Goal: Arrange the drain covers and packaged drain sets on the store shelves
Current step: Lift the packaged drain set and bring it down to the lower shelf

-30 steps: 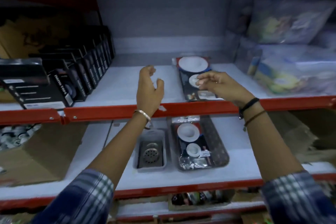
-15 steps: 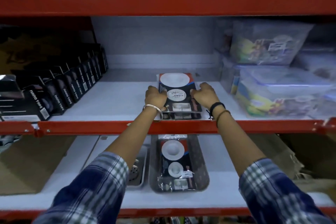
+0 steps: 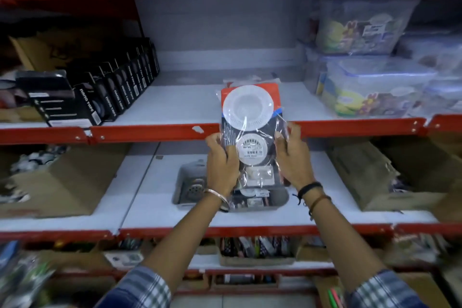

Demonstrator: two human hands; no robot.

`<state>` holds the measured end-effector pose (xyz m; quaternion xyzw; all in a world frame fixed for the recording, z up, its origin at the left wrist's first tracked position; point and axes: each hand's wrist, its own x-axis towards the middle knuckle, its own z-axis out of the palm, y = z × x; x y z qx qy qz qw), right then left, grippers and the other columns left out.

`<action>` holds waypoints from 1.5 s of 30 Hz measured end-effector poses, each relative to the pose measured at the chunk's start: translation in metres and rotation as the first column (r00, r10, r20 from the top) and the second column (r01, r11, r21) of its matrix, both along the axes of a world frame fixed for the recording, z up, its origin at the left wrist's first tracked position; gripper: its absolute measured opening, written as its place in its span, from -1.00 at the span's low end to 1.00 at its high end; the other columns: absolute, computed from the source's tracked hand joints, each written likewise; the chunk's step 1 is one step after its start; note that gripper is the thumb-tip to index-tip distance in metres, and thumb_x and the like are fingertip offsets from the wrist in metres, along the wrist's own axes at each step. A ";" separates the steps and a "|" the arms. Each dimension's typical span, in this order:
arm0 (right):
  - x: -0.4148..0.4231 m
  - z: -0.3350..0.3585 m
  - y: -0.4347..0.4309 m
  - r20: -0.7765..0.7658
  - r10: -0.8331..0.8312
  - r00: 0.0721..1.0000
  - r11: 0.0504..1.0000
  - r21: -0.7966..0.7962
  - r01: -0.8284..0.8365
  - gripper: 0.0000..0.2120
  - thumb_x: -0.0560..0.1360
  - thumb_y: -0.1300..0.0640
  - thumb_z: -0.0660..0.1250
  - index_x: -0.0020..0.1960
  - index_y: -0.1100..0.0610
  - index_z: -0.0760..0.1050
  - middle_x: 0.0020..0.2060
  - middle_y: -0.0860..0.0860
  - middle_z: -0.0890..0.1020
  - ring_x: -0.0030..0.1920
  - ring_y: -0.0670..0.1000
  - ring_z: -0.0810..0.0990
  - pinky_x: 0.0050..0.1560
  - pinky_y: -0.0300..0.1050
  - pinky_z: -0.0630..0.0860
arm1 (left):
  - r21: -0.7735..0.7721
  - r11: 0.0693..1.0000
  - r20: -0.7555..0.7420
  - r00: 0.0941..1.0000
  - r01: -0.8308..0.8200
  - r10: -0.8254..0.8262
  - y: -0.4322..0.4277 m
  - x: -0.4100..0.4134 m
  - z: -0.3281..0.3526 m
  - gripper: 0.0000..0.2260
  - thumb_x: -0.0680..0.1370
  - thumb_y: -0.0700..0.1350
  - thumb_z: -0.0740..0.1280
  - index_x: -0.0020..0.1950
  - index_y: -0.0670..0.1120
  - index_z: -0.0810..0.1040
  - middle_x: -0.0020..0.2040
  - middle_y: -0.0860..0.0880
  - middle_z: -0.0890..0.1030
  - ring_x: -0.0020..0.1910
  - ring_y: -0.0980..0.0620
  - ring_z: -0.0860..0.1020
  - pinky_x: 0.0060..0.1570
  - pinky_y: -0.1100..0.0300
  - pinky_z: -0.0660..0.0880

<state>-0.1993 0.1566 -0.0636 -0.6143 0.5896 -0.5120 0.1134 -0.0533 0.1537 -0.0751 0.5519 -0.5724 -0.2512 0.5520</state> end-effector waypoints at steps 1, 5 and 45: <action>0.002 -0.014 0.013 0.008 0.000 1.000 1.000 -0.005 0.000 -0.71 0.60 0.12 0.14 0.27 0.22 0.29 -0.24 0.12 0.61 -0.32 0.11 0.54 -0.38 -0.11 0.30 | 0.000 1.000 -0.011 1.000 0.006 -0.006 0.015 0.002 -0.012 -0.85 0.53 -0.21 0.11 0.06 -0.03 0.23 -0.37 0.04 0.42 -0.44 0.06 0.40 -0.34 0.04 0.40; 0.009 -0.070 0.056 0.004 0.005 1.000 0.999 0.036 -0.005 -0.69 0.60 0.08 0.12 0.30 0.18 0.28 -0.28 -0.03 0.56 -0.38 -0.15 0.48 -0.44 -0.35 0.29 | 0.058 0.998 -0.027 0.999 0.027 -0.026 0.064 0.010 -0.062 -0.75 0.48 -0.21 0.08 0.16 -0.08 0.25 -0.35 -0.01 0.45 -0.42 -0.05 0.45 -0.35 0.00 0.41; -0.023 0.045 -0.154 -0.437 0.031 0.899 0.871 0.453 0.190 -0.38 0.51 -0.18 0.19 0.34 0.28 0.27 0.30 0.29 0.43 0.30 0.27 0.42 0.27 0.09 0.36 | 0.439 0.883 0.475 0.877 -0.168 -0.069 -0.156 -0.030 0.069 -0.40 0.60 0.16 0.05 0.43 -0.29 0.18 0.43 -0.30 0.27 0.41 -0.26 0.25 0.39 -0.03 0.22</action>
